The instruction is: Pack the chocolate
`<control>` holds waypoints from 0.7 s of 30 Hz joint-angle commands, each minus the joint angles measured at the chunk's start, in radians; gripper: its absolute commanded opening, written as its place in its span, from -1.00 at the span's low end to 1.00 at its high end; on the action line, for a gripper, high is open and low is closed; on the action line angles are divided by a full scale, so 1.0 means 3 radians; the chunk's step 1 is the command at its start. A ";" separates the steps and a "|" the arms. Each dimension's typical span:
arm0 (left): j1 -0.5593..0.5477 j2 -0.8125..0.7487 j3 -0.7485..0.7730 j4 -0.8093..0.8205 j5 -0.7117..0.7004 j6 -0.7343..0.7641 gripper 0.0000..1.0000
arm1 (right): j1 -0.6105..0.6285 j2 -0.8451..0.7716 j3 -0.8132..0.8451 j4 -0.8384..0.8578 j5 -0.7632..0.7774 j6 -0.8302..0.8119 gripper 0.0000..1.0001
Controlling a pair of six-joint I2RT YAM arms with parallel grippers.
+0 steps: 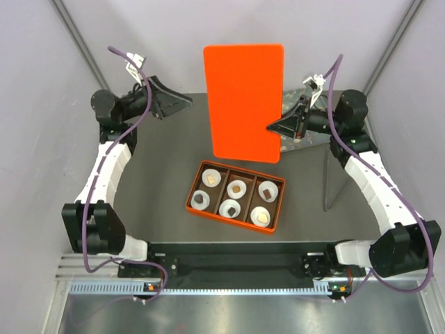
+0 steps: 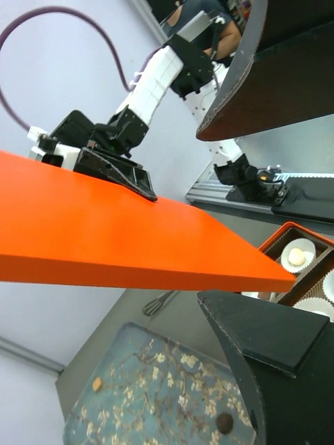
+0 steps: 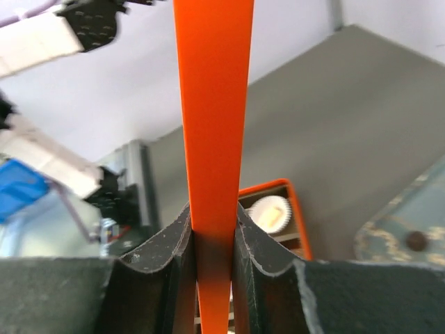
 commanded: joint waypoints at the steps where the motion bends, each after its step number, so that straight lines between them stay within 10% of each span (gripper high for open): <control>1: -0.0135 0.0026 0.0077 0.0378 0.0131 0.0035 0.85 | -0.0009 -0.0150 -0.0035 0.0879 -0.0451 0.0659 -1.00; 14: -0.0530 0.0358 0.0312 0.0295 0.0136 0.0057 0.65 | 0.0237 -0.0037 -0.0306 0.1289 -0.0656 0.1007 -1.00; 21: -0.0565 0.0318 -0.0040 0.0734 -0.0083 -0.0311 -0.31 | 0.0237 -0.0057 -0.0363 0.0993 -0.0544 0.0814 -0.82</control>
